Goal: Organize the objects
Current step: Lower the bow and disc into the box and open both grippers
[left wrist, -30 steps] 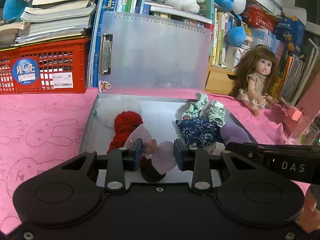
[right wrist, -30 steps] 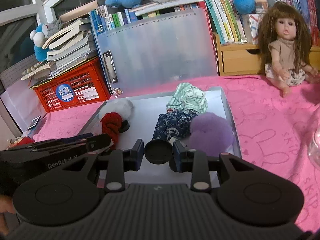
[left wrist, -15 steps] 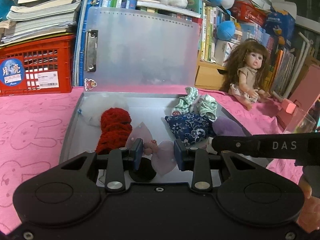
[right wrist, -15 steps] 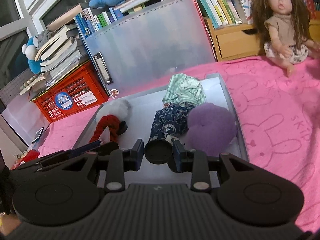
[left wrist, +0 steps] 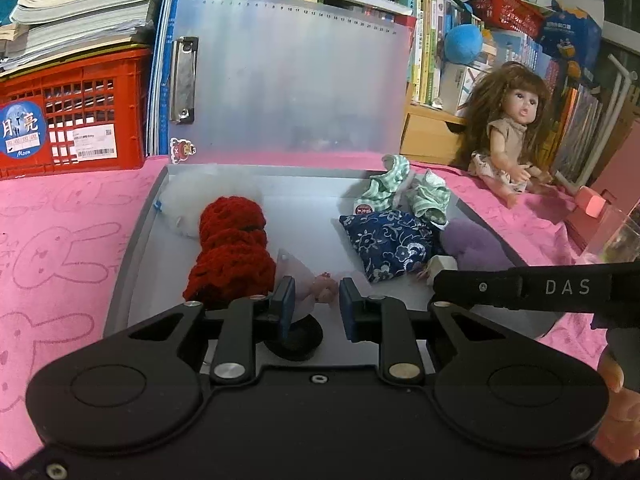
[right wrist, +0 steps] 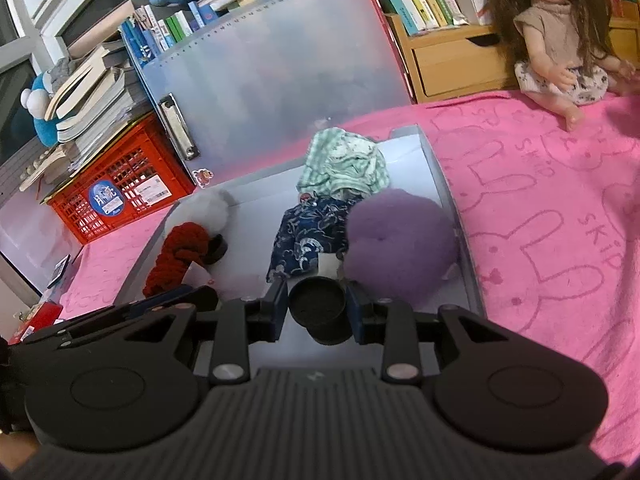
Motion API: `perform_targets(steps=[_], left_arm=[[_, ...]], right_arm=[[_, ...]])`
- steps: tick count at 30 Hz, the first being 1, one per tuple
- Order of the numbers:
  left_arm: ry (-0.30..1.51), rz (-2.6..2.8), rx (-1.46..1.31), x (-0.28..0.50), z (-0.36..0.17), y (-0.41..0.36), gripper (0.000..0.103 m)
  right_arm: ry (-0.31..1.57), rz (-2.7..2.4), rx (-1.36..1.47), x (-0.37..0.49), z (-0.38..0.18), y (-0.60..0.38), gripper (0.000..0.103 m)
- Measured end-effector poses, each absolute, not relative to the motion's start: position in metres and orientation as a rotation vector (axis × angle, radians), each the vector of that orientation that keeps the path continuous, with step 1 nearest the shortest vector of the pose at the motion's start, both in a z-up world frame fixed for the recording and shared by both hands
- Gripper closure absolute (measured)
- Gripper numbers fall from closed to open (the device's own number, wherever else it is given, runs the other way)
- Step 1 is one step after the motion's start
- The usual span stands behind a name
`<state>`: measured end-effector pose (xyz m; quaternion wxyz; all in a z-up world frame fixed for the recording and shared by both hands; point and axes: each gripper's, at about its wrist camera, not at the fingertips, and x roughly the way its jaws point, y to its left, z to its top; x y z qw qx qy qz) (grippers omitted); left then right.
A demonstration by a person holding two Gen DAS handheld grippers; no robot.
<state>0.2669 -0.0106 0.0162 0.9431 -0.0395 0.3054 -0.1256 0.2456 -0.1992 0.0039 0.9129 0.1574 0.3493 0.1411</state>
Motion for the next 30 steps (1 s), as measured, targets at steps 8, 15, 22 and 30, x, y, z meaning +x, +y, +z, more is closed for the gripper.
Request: perform_targets(steps=[8,15,22,30], left_arm=[[0.631,-0.238,-0.071,0.268,0.016,-0.015,0.080],[0.633,-0.225,-0.053,0.267,0.016,-0.017,0.080],[0.634,-0.219,-0.036,0.267,0.016,-0.018,0.080],[0.634,-0.215,-0.040,0.263,0.019,-0.019,0.076]], right_arm=[[0.717,0.291,0.329,0.245,0.003,-0.200,0.066],[0.713,0.290,0.333,0.244,0.004,-0.199,0.066],[0.710,0.286,0.343,0.242,0.003,-0.200,0.064],[0.696,0.292,0.352,0.235,0.008,-0.204,0.054]])
